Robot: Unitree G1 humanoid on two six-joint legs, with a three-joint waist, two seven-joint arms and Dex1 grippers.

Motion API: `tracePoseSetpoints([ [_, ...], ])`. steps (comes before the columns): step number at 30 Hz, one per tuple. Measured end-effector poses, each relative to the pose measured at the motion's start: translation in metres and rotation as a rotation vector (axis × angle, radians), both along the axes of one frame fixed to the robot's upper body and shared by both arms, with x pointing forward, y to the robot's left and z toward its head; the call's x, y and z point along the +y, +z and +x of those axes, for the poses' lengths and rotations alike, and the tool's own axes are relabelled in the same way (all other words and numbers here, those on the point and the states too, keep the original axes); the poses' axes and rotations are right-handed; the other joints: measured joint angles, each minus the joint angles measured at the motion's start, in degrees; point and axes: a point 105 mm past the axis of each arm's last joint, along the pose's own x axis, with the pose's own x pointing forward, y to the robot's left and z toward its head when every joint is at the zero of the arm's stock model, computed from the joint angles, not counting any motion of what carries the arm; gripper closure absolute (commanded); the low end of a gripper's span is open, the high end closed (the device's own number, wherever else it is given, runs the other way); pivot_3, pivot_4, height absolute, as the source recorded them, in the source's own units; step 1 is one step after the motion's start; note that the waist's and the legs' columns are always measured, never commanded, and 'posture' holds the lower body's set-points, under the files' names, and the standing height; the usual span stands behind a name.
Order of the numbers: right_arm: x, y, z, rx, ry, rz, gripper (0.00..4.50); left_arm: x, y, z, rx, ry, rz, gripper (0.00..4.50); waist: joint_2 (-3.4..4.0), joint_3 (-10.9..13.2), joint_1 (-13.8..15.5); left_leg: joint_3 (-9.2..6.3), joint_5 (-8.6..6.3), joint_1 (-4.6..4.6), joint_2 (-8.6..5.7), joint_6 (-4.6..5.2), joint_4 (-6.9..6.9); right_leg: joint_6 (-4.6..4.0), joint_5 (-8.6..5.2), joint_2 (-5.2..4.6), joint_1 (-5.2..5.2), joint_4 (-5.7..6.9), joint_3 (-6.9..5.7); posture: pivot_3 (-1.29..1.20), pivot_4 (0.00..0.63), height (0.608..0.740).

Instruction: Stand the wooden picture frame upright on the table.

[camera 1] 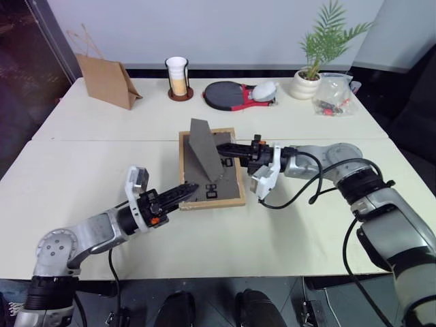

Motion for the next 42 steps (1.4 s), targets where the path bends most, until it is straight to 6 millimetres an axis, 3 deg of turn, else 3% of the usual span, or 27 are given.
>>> tracePoseSetpoints([
  [2, -0.002, 0.000, 0.000, 0.040, -0.002, 0.002, 3.43, 0.011, 0.004, -0.002, -0.055, 0.014, 0.095, 0.04, -0.04, 0.03, -0.15, -0.02, -0.02, 0.00, 0.01, 0.03, -0.01, 0.00, 0.00, 0.04, 0.00, 0.00, -0.01, 0.00, 0.150, 0.740],
  [6, -0.008, 0.001, 0.004, 0.150, -0.035, 0.017, 3.43, 0.042, 0.024, -0.008, -0.252, 0.045, 0.329, 0.04, -0.04, 0.04, -0.48, 0.00, -0.06, 0.03, 0.01, 0.11, -0.05, -0.02, -0.01, 0.07, 0.00, -0.01, -0.04, 0.00, 0.150, 0.740],
  [10, -0.008, 0.001, 0.015, 0.382, -0.125, 0.053, 3.43, 0.069, 0.025, -0.010, -0.446, 0.034, 0.636, 0.04, -0.10, 0.07, -1.35, -0.09, -0.12, 0.13, 0.05, 0.21, -0.08, -0.02, 0.00, 0.10, 0.26, -0.12, -0.20, 0.00, 0.150, 0.740],
  [11, -0.007, -0.002, 0.019, 0.485, -0.161, 0.076, 3.43, 0.075, 0.027, -0.007, -0.497, 0.037, 0.694, 0.04, -0.10, 0.07, -1.37, -0.12, -0.13, 0.19, 0.09, 0.22, -0.08, -0.02, 0.00, 0.08, 0.33, -0.12, -0.25, 0.00, 0.150, 0.740],
  [13, -0.006, -0.016, 0.022, 0.854, -0.212, 0.126, 3.43, 0.083, 0.035, 0.002, -0.597, 0.058, 0.755, 0.04, -0.08, 0.08, -1.22, -0.17, -0.13, 0.24, 0.15, 0.23, -0.09, -0.01, 0.01, 0.01, 0.39, -0.05, -0.30, 0.00, 0.150, 0.740],
  [15, -0.006, -0.030, 0.011, 1.237, -0.188, 0.097, 3.43, 0.087, 0.040, 0.011, -0.646, 0.083, 0.765, 0.04, 0.05, 0.16, -0.93, -0.24, -0.16, 0.19, 0.15, 0.27, -0.08, -0.01, 0.01, -0.12, 0.38, -0.04, -0.40, 0.00, 0.150, 0.740],
  [17, -0.003, -0.031, -0.007, 1.582, -0.105, 0.045, 3.43, 0.090, 0.040, 0.017, -0.669, 0.102, 0.777, 0.04, 0.09, 0.19, -0.81, -0.23, -0.17, 0.11, 0.13, 0.29, -0.09, -0.01, 0.01, -0.25, 0.24, -0.01, -0.44, 0.00, 0.150, 0.740],
  [21, -0.006, -0.020, -0.022, 1.939, 0.014, -0.009, 3.43, 0.086, 0.034, 0.021, -0.673, 0.101, 0.763, 0.04, 0.09, 0.19, -1.05, -0.22, -0.19, 0.05, 0.07, 0.30, -0.13, -0.03, 0.00, -0.37, 0.13, -0.02, -0.50, 0.00, 0.150, 0.740],
  [24, -0.004, -0.027, -0.017, 2.034, 0.027, 0.020, 3.43, 0.083, 0.027, 0.022, -0.661, 0.082, 0.761, 0.04, 0.09, 0.18, -1.35, -0.21, -0.19, 0.03, 0.05, 0.29, -0.18, -0.04, 0.01, -0.40, 0.07, -0.01, -0.48, 0.00, 0.150, 0.740],
  [30, 0.007, -0.062, -0.007, 2.125, -0.028, 0.047, 3.43, 0.078, 0.028, 0.025, -0.674, 0.084, 0.743, 0.04, 0.09, 0.18, -1.34, -0.12, -0.19, -0.15, 0.00, 0.28, -0.20, -0.02, 0.02, -0.43, -0.16, 0.01, -0.42, 0.00, 0.150, 0.740],
  [38, 0.012, -0.080, -0.005, 2.150, -0.060, 0.033, 3.43, 0.073, 0.026, 0.023, -0.670, 0.070, 0.742, 0.04, 0.09, 0.18, -1.36, -0.09, -0.19, -0.15, -0.03, 0.28, -0.20, -0.01, 0.03, -0.47, -0.17, 0.02, -0.41, 0.00, 0.150, 0.740],
  [42, 0.011, -0.085, -0.009, 2.179, -0.060, -0.002, 1.64, 0.071, 0.022, 0.024, -0.665, 0.068, 0.743, 0.00, 0.08, 0.18, -1.36, -0.10, -0.19, -0.14, -0.03, 0.28, -0.20, -0.01, 0.03, -0.47, -0.15, 0.02, -0.41, 0.00, 0.150, 0.740],
])
